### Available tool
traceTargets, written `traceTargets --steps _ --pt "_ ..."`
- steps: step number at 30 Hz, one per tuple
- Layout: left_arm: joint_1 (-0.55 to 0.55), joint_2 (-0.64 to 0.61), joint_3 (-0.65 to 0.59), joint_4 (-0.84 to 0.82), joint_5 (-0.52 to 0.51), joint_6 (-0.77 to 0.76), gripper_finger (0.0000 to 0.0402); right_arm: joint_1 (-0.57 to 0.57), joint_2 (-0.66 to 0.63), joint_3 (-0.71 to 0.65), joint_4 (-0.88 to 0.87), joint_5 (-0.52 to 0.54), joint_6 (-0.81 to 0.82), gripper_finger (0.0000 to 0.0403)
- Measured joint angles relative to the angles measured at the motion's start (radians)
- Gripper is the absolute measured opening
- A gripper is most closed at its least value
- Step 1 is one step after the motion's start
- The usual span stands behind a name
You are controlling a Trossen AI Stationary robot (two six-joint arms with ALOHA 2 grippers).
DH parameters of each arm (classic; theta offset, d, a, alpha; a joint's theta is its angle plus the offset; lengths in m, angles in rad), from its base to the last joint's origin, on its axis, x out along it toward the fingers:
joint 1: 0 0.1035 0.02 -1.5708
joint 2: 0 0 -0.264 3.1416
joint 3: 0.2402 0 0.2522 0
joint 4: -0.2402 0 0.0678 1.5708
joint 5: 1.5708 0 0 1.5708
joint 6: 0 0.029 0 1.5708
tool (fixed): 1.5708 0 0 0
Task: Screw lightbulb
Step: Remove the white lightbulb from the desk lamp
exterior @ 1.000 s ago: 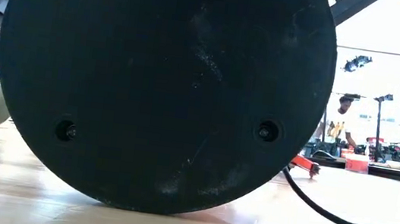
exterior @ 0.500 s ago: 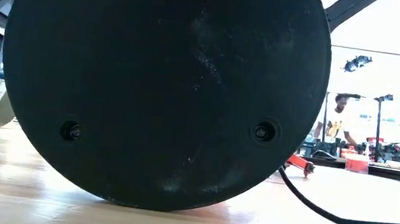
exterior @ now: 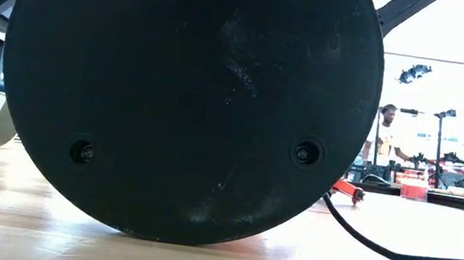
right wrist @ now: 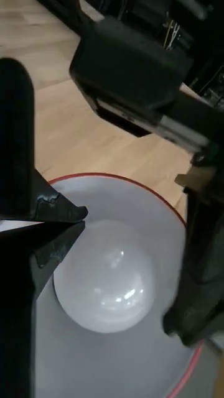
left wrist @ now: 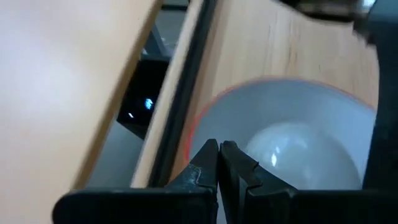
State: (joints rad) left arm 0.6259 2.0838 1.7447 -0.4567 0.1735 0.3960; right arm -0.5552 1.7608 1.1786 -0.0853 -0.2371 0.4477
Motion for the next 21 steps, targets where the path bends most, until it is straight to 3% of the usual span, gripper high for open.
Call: traceTargets --steps 21 --pt "-0.01 -0.041 0.0 -0.156 0.009 -0.02 0.0 -0.063 0.001 -0.001 -0.085 -0.002 -0.054 0.0"
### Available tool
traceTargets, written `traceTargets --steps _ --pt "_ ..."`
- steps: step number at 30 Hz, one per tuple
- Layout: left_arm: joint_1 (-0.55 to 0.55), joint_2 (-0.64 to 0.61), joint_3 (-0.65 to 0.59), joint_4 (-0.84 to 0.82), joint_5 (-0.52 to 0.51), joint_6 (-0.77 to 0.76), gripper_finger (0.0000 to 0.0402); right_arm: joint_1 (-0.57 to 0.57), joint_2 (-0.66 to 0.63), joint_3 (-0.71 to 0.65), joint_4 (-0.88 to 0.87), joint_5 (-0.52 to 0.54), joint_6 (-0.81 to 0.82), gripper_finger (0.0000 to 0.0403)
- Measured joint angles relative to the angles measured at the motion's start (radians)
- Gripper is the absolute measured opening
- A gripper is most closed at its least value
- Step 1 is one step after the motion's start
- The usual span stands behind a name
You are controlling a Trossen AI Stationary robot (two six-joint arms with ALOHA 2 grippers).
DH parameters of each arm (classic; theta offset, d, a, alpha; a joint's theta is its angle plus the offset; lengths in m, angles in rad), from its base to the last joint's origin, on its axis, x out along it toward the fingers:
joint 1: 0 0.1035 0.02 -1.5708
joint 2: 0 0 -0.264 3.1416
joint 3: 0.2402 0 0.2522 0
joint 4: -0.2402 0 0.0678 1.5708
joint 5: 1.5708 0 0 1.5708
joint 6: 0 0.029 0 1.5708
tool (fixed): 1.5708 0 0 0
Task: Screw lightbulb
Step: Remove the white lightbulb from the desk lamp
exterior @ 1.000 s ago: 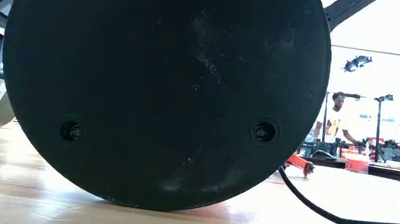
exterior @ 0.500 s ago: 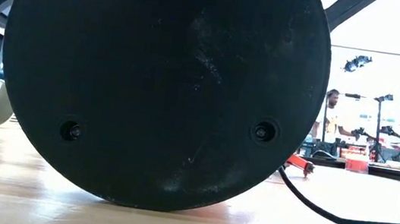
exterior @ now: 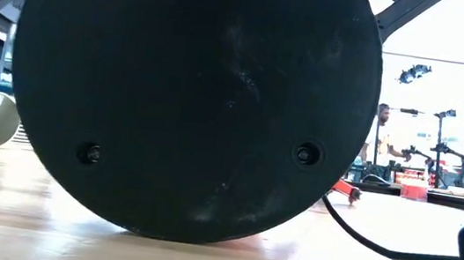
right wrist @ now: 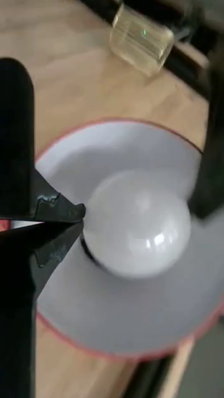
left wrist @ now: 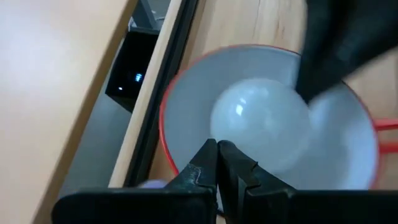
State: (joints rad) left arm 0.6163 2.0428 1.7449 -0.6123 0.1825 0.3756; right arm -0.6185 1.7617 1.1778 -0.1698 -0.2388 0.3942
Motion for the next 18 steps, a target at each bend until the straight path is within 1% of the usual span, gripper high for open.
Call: traceTargets --steps 2,6,9,11,15,16,18 --pt "0.0 -0.01 -0.001 -0.014 0.026 -0.033 0.0 -0.018 -0.003 -0.001 -0.008 0.019 -0.009 0.0" --pt "-0.017 -0.013 -0.001 -0.046 0.171 -0.081 0.0 -0.049 -0.005 0.0 0.021 0.103 -0.01 0.0" --pt "-0.043 -0.01 -0.001 -0.063 0.237 -0.103 0.0 -0.072 -0.008 0.001 0.068 0.106 -0.009 0.0" --pt "-0.06 -0.011 -0.001 -0.065 0.238 -0.103 0.0 -0.09 -0.01 0.001 0.079 0.102 -0.009 0.0" --pt "-0.072 -0.055 -0.002 -0.045 0.227 -0.099 0.0 -0.132 -0.051 0.001 0.021 0.098 -0.033 0.0" --pt "-0.066 -0.074 -0.002 -0.027 0.214 -0.091 0.0 -0.14 -0.067 0.001 0.001 0.097 -0.045 0.0" --pt "-0.043 -0.106 -0.001 0.024 0.143 -0.07 0.0 -0.156 -0.097 0.001 -0.038 0.069 -0.066 0.0"
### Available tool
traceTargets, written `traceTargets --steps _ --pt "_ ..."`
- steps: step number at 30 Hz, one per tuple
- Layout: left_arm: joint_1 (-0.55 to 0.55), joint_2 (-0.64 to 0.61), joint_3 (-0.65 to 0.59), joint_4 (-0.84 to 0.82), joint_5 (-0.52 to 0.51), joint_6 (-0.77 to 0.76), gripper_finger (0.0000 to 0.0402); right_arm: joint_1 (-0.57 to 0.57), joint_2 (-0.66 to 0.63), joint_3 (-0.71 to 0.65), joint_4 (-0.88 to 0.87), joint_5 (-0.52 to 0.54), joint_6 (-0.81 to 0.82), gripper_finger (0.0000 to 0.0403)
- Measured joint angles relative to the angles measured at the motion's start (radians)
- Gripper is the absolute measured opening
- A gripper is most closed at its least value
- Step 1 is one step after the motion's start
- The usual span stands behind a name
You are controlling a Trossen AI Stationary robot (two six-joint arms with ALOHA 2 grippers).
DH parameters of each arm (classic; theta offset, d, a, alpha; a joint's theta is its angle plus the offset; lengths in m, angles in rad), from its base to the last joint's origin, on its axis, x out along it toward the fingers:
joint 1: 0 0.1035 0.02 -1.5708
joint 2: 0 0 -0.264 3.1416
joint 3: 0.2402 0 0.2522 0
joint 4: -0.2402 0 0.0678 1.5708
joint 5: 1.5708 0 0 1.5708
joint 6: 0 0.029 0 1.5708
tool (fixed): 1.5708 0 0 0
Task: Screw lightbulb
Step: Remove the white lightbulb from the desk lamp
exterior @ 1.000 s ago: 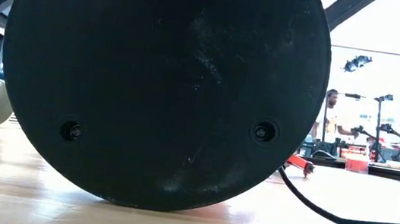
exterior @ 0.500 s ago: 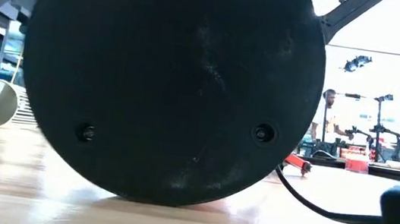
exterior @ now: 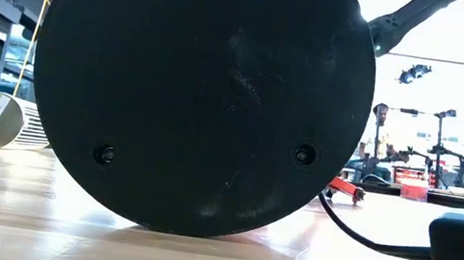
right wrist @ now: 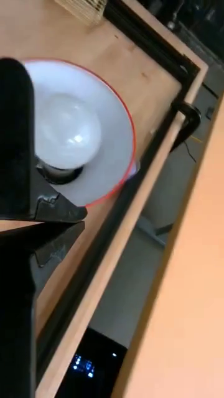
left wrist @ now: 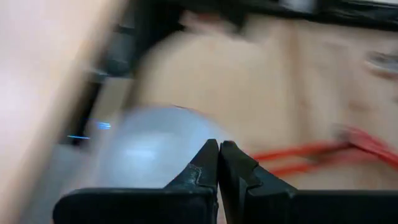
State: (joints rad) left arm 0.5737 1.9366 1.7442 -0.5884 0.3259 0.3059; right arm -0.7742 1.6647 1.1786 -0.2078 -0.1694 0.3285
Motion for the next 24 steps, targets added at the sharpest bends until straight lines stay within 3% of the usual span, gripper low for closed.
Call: traceTargets --steps 3,7,13,19,24 --pt "0.052 -0.009 0.0 0.104 -0.104 0.019 0.0 -0.009 -0.034 0.0 -0.041 -0.093 0.009 0.0" --pt "0.115 0.028 0.0 0.171 -0.069 -0.014 0.0 0.037 -0.034 0.001 -0.065 -0.207 0.045 0.0" --pt "0.116 0.075 -0.001 0.152 -0.012 -0.029 0.0 0.136 -0.002 0.001 0.003 -0.191 0.086 0.0" --pt "0.083 0.1 0.0 0.193 -0.01 0.019 0.0 0.148 0.036 0.001 0.03 -0.179 0.122 0.0" --pt "0.071 0.12 0.0 0.196 -0.104 0.037 0.0 0.148 0.058 0.001 0.047 -0.179 0.121 0.0"
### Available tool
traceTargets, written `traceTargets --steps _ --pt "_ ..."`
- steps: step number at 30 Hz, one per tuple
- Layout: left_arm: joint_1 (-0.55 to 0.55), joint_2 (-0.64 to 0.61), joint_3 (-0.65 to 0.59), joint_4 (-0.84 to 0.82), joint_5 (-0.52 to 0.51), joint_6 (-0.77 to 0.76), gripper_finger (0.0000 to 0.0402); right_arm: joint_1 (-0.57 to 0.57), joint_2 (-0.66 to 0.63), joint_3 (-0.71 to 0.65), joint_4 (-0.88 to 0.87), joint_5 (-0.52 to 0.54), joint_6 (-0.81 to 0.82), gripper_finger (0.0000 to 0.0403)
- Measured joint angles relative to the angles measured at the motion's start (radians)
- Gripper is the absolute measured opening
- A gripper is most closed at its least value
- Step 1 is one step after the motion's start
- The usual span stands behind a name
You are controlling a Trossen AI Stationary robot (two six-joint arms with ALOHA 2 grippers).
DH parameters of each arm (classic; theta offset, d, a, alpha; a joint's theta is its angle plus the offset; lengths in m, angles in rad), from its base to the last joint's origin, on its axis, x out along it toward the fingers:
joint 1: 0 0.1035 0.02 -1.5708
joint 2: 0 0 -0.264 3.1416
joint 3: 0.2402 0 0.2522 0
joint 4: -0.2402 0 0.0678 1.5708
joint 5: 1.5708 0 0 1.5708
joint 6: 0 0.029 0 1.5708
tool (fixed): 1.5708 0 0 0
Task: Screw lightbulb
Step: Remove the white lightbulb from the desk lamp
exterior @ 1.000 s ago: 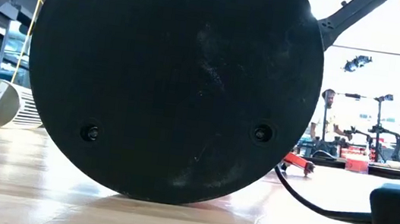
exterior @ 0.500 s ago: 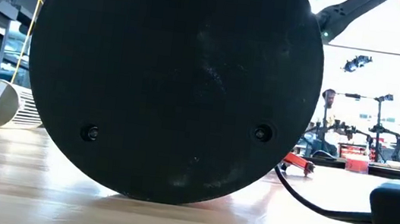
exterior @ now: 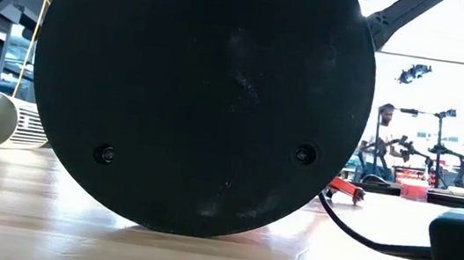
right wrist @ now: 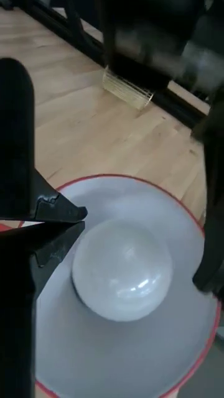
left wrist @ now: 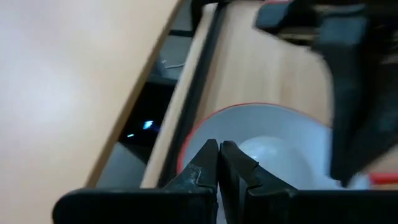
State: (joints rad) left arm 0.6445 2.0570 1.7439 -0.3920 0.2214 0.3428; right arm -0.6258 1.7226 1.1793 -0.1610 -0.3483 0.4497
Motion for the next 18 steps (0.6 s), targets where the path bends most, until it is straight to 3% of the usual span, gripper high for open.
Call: traceTargets --steps 18 --pt "-0.012 0.058 0.0 -0.001 -0.074 0.031 0.0 0.035 0.049 0.001 0.023 0.019 0.038 0.0"
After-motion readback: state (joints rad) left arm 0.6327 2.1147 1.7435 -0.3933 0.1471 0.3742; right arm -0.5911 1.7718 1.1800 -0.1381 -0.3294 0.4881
